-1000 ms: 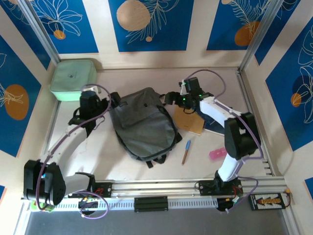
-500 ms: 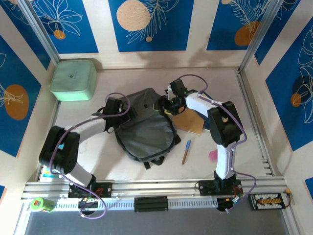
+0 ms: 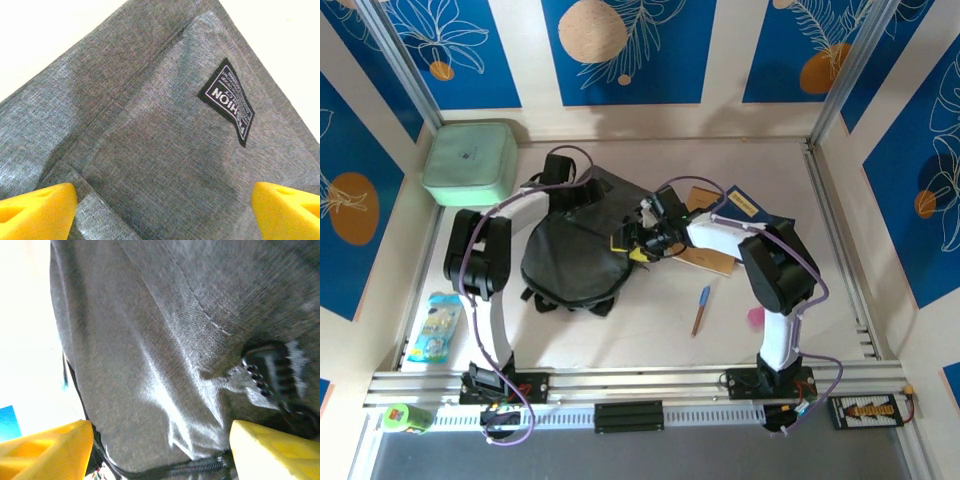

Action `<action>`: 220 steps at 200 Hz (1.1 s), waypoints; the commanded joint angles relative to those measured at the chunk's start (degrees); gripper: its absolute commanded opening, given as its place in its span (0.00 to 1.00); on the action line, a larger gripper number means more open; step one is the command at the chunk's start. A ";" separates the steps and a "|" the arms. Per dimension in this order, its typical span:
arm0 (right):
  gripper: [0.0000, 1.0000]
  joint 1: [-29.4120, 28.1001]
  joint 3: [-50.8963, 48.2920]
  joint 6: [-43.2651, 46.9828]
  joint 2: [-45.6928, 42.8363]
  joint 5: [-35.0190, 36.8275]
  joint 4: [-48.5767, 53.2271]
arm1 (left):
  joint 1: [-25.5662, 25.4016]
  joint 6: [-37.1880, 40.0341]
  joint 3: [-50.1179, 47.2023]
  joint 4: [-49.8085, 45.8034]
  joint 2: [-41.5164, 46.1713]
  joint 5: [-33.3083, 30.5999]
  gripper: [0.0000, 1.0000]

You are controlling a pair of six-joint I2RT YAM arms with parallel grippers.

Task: Pack the student bag
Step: Rotate the student bag at the center of the table, then unzip the student bag at the center of the table.

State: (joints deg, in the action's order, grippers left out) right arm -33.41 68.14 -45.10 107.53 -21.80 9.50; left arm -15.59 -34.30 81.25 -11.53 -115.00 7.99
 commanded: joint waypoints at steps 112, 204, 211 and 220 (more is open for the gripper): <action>0.73 11.94 -10.87 -3.28 -14.37 13.47 -0.35 | -21.46 -4.68 -8.61 -30.72 21.76 -13.80 0.69; 0.73 12.74 -13.56 -3.49 -15.04 13.43 -2.02 | -28.05 -18.73 -6.94 -22.30 14.14 -10.49 0.43; 0.73 12.92 -13.72 -3.42 -15.30 13.45 -2.11 | -28.26 -18.96 -5.56 -23.52 13.04 -11.03 0.41; 0.73 13.10 -14.03 -3.23 -15.46 13.38 -2.07 | -28.48 -19.04 -4.14 -24.72 11.76 -11.30 0.40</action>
State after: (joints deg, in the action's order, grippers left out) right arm -20.93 55.33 -48.36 94.50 -8.86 7.40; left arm -43.11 -51.11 72.88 -33.95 -100.09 -2.07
